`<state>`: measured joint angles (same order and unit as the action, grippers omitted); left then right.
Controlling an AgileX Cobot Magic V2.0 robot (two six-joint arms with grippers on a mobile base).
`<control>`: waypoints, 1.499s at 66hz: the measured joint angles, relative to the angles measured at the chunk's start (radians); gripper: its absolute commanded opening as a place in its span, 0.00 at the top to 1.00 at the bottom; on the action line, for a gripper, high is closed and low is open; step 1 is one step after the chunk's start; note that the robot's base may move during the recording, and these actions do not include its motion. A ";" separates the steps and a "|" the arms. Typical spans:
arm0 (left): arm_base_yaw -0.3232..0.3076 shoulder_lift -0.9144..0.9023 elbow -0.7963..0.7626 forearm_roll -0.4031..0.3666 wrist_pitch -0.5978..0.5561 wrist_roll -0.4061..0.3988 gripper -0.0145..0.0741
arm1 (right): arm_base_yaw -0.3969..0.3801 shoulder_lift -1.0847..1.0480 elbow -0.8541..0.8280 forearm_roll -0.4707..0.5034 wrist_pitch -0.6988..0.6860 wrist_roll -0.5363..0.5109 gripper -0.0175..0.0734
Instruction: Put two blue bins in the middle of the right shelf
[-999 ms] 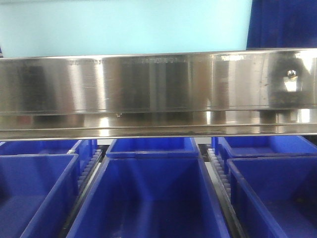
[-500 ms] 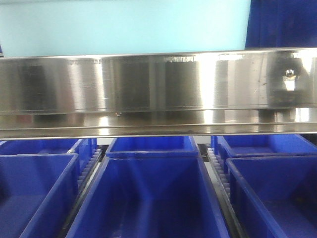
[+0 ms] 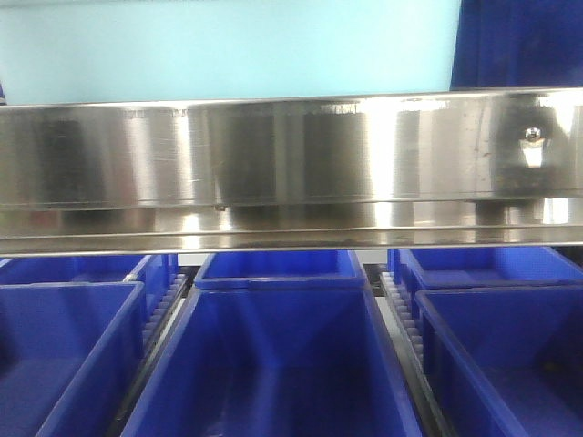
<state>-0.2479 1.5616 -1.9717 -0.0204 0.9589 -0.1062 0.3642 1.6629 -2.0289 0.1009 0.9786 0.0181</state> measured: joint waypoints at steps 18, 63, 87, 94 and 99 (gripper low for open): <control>0.000 0.000 0.000 -0.002 0.006 0.000 0.96 | 0.000 0.000 0.000 0.002 -0.007 0.000 0.97; 0.000 0.088 0.000 0.074 0.252 -0.011 0.96 | 0.000 0.097 0.000 0.072 0.122 -0.002 0.97; -0.002 0.093 -0.001 0.037 0.261 -0.011 0.45 | 0.000 0.097 0.000 0.069 0.122 0.002 0.53; -0.010 0.093 -0.001 -0.002 0.264 -0.011 0.23 | 0.004 0.097 0.000 0.087 0.122 0.005 0.22; -0.013 0.093 -0.001 -0.013 0.270 -0.011 0.14 | 0.006 0.095 0.000 0.091 0.122 0.005 0.18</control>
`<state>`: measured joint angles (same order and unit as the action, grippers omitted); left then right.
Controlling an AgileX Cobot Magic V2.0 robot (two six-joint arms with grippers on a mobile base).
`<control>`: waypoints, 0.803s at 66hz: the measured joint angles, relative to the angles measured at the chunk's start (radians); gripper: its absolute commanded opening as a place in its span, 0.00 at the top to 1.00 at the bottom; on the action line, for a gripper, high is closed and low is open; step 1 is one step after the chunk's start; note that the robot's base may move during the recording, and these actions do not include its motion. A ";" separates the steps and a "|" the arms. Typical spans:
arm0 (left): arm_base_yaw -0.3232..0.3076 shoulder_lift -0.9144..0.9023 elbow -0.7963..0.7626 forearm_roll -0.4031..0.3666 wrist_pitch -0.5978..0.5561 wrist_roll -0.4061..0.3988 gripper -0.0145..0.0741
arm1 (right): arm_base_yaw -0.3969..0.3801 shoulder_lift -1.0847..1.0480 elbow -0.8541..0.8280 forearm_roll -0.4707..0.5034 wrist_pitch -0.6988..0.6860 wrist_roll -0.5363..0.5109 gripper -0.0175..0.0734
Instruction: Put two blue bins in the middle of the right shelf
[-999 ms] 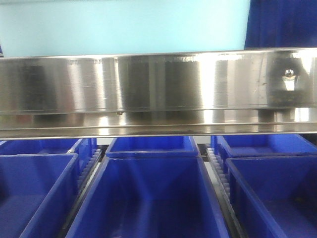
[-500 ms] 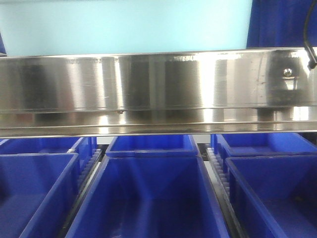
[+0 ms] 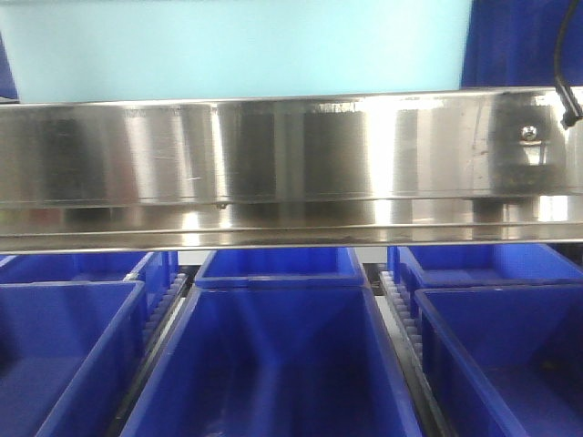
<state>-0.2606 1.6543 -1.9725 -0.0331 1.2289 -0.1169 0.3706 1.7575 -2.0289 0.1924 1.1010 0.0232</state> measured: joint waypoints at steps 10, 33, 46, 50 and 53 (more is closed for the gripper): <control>0.000 0.000 -0.004 -0.006 -0.002 0.004 0.15 | 0.000 -0.020 0.000 0.002 -0.002 0.000 0.19; 0.003 -0.008 0.014 0.119 0.000 0.010 0.15 | 0.002 -0.060 0.017 -0.063 0.097 0.002 0.19; 0.004 -0.015 0.115 0.111 0.000 0.010 0.15 | 0.002 -0.060 0.120 -0.060 0.094 0.015 0.19; 0.004 -0.015 0.165 0.098 -0.003 0.010 0.15 | 0.002 -0.060 0.154 -0.042 0.085 0.016 0.19; 0.004 -0.015 0.197 0.090 -0.009 0.010 0.15 | 0.002 -0.060 0.172 -0.030 0.077 0.017 0.19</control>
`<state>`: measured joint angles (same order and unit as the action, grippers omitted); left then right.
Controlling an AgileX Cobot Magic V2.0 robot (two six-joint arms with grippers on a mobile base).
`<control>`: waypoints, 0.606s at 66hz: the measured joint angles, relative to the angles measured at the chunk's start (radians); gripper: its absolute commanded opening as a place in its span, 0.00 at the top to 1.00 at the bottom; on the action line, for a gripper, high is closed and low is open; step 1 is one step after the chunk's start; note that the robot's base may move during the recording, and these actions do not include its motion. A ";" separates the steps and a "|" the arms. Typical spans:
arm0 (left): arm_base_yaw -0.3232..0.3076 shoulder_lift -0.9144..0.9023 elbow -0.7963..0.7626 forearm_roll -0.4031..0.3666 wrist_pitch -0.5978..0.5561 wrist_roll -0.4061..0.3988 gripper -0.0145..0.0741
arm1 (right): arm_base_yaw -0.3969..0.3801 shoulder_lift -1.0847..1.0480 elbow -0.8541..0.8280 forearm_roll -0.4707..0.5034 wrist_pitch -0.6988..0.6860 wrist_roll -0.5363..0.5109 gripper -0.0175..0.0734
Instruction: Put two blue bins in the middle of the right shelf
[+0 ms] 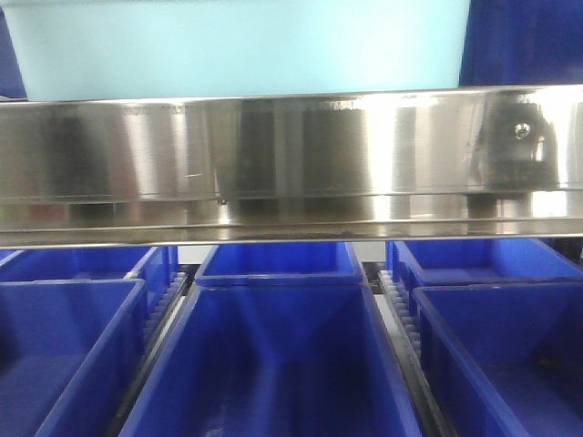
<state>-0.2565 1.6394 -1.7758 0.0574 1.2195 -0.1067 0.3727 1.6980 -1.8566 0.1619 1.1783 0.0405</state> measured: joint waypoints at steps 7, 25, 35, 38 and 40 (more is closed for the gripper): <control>0.000 0.000 0.073 -0.028 -0.050 0.000 0.15 | 0.000 0.000 0.051 0.022 -0.032 0.002 0.19; 0.005 -0.015 0.184 -0.093 -0.197 0.000 0.15 | -0.002 -0.006 0.155 0.074 -0.133 0.006 0.19; 0.005 -0.017 0.200 -0.133 -0.233 0.002 0.15 | 0.002 -0.006 0.172 0.089 -0.185 0.006 0.19; 0.007 -0.017 0.200 -0.143 -0.233 0.002 0.15 | 0.002 -0.006 0.173 0.089 -0.200 0.006 0.19; 0.006 -0.017 0.200 -0.144 -0.233 0.002 0.15 | 0.002 -0.006 0.173 0.089 -0.203 0.008 0.19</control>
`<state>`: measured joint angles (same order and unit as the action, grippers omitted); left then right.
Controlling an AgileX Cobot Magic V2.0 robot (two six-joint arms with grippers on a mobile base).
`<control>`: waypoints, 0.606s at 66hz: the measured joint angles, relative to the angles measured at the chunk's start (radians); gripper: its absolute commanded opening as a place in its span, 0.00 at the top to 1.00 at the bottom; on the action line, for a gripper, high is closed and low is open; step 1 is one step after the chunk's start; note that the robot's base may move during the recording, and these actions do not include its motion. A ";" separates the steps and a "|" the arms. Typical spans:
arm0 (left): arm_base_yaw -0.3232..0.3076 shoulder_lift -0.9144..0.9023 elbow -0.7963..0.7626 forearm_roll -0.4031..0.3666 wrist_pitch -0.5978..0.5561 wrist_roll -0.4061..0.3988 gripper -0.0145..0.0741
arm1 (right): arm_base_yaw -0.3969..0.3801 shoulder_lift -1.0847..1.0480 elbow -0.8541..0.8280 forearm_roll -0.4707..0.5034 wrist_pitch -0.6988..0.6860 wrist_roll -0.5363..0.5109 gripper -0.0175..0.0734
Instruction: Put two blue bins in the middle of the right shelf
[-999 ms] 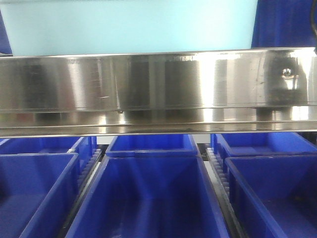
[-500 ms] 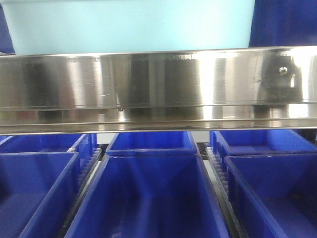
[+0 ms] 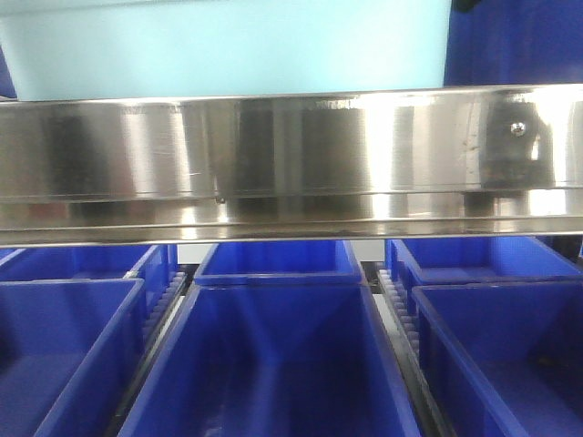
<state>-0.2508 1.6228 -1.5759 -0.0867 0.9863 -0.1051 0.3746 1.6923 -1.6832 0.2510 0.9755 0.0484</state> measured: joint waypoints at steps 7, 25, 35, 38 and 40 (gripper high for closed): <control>0.000 0.000 -0.007 -0.002 0.008 0.000 0.15 | 0.002 0.002 -0.015 0.000 -0.002 0.000 0.19; 0.019 0.000 -0.112 -0.043 0.093 0.000 0.15 | 0.011 0.014 -0.119 0.005 0.029 0.000 0.19; 0.093 -0.002 -0.141 -0.111 0.156 0.019 0.15 | 0.011 0.018 -0.123 0.005 0.061 0.000 0.19; 0.116 -0.002 -0.141 -0.122 0.174 0.035 0.15 | 0.011 0.023 -0.123 0.005 0.075 0.000 0.19; 0.124 -0.002 -0.141 -0.123 0.188 0.042 0.15 | 0.011 0.026 -0.123 0.004 0.083 0.000 0.19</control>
<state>-0.1264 1.6211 -1.7173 -0.2092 1.1738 -0.0628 0.3856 1.7178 -1.8063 0.2546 1.0580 0.0484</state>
